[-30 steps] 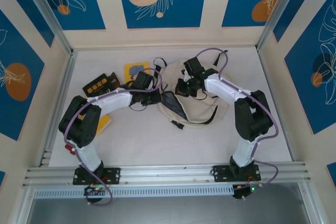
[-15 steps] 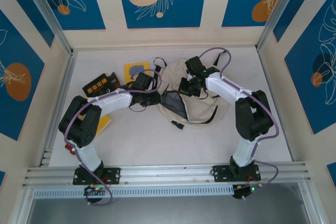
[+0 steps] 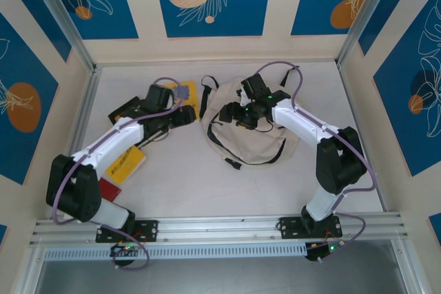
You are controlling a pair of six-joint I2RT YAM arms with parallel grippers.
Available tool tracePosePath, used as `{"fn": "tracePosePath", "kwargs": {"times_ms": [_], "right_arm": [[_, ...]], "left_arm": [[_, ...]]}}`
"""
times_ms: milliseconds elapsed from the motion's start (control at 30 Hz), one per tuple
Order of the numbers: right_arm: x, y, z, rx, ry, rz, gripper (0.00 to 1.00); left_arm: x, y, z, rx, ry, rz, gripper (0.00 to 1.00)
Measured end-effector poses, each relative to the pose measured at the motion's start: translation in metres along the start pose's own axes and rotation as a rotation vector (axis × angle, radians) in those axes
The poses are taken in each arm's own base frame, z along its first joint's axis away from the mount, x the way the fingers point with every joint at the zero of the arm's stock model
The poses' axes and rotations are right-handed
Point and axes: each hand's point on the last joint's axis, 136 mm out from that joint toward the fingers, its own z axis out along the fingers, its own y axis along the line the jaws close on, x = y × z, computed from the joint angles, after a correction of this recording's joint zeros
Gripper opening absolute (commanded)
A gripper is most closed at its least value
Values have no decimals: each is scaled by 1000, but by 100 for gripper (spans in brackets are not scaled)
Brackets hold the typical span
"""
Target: Pack the student bag
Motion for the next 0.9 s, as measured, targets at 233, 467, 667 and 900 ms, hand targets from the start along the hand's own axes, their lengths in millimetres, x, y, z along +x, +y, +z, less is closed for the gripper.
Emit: {"fn": "tracePosePath", "kwargs": {"times_ms": [233, 467, 667, 900], "right_arm": [[18, 31, 8, -49, 18, -47, 84], [42, 53, 44, -112, 112, -47, 84], [53, 63, 71, -139, 186, -23, 84], [42, 78, 76, -172, 186, -16, 84]], "left_arm": [[14, 123, -13, -262, 13, -236, 94], [48, 179, -43, -391, 16, -368, 94], [68, 191, -32, -419, 88, -390, 88], [81, 196, -10, -410, 168, -403, 81]]}}
